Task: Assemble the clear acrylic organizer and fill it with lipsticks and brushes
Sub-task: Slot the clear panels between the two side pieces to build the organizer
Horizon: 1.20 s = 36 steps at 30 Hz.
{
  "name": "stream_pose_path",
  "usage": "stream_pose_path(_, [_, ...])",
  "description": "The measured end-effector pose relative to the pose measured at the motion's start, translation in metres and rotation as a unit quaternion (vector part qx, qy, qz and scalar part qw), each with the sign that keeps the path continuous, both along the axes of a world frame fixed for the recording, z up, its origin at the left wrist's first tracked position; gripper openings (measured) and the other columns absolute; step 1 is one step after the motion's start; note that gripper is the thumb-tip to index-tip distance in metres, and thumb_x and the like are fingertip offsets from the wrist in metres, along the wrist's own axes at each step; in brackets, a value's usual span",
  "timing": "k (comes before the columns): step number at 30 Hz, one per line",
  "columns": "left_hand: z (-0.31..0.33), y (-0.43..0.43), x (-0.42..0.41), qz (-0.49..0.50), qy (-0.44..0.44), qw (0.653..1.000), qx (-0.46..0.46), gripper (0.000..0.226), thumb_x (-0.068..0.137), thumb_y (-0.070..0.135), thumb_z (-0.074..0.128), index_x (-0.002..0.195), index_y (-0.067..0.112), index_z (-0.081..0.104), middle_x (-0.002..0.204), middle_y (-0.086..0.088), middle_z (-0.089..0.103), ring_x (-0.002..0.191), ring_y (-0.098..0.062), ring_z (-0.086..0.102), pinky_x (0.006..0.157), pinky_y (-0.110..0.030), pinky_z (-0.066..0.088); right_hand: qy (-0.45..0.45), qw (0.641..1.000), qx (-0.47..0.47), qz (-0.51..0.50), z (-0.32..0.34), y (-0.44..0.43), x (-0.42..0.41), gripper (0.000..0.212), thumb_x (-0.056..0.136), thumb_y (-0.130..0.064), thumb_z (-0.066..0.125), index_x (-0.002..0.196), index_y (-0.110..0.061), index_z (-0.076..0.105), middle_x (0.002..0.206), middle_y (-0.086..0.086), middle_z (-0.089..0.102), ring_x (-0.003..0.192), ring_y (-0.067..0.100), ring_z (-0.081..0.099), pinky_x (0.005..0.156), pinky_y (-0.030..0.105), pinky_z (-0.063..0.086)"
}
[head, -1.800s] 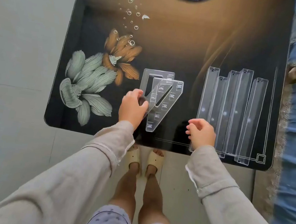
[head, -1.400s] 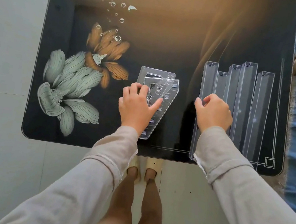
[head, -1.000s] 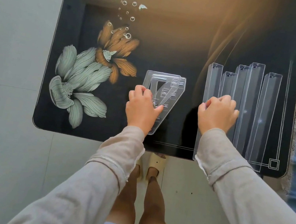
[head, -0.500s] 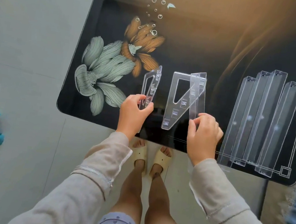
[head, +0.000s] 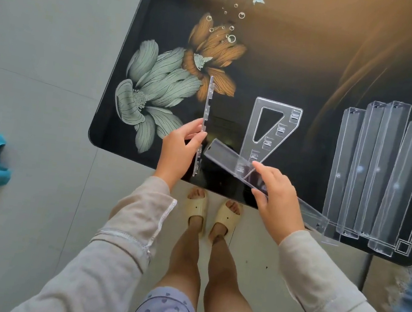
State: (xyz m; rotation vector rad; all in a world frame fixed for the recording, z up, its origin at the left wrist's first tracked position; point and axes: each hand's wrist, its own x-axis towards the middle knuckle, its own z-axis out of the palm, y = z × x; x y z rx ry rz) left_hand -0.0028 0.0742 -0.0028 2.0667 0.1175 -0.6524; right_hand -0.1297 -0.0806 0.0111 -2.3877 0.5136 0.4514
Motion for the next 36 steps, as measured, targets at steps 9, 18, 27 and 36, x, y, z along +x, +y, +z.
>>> stream_pose_path(9, [0.004, 0.005, 0.005, -0.070, -0.101, 0.990, 0.067, 0.030, 0.094, 0.015, 0.046, 0.121, 0.009, 0.059, 0.079, -0.003, 0.060, 0.074, -0.033, 0.066, 0.078, -0.049, 0.057, 0.016, 0.997, -0.044, 0.059, -0.013, 0.013, -0.001, 0.048, 0.088, -0.013, 0.058, 0.133, -0.023, 0.047, 0.126, 0.003, 0.057, 0.115, 0.022, 0.049, 0.104, 0.034, 0.036])
stream_pose_path(18, [0.004, 0.006, 0.007, -0.076, -0.101, 0.989, 0.073, 0.030, 0.094, 0.013, 0.049, 0.121, 0.005, 0.058, 0.086, 0.001, 0.063, 0.068, -0.011, 0.060, 0.071, -0.035, 0.060, 0.020, 0.996, -0.055, 0.074, -0.018, 0.020, 0.005, 0.048, 0.088, -0.014, 0.058, 0.134, -0.024, 0.046, 0.128, 0.002, 0.056, 0.116, 0.022, 0.048, 0.104, 0.034, 0.036])
stream_pose_path(27, [0.003, 0.009, 0.004, -0.080, -0.126, 0.982, 0.114, 0.025, 0.094, 0.013, 0.048, 0.109, 0.001, 0.064, 0.087, -0.020, 0.071, 0.078, -0.028, 0.067, 0.070, -0.045, 0.060, 0.031, 0.994, -0.063, 0.083, -0.013, 0.021, 0.004, 0.049, 0.089, -0.016, 0.057, 0.135, -0.026, 0.044, 0.129, 0.002, 0.056, 0.117, 0.022, 0.047, 0.103, 0.034, 0.035])
stream_pose_path(36, [0.002, 0.010, 0.003, -0.049, -0.158, 0.979, 0.117, 0.023, 0.091, 0.011, 0.049, 0.100, 0.002, 0.068, 0.086, -0.015, 0.073, 0.071, -0.015, 0.059, 0.072, -0.026, 0.052, 0.039, 0.992, -0.070, 0.099, -0.012, 0.023, 0.003, 0.049, 0.091, -0.018, 0.054, 0.137, -0.029, 0.041, 0.130, 0.000, 0.053, 0.119, 0.021, 0.044, 0.103, 0.035, 0.030])
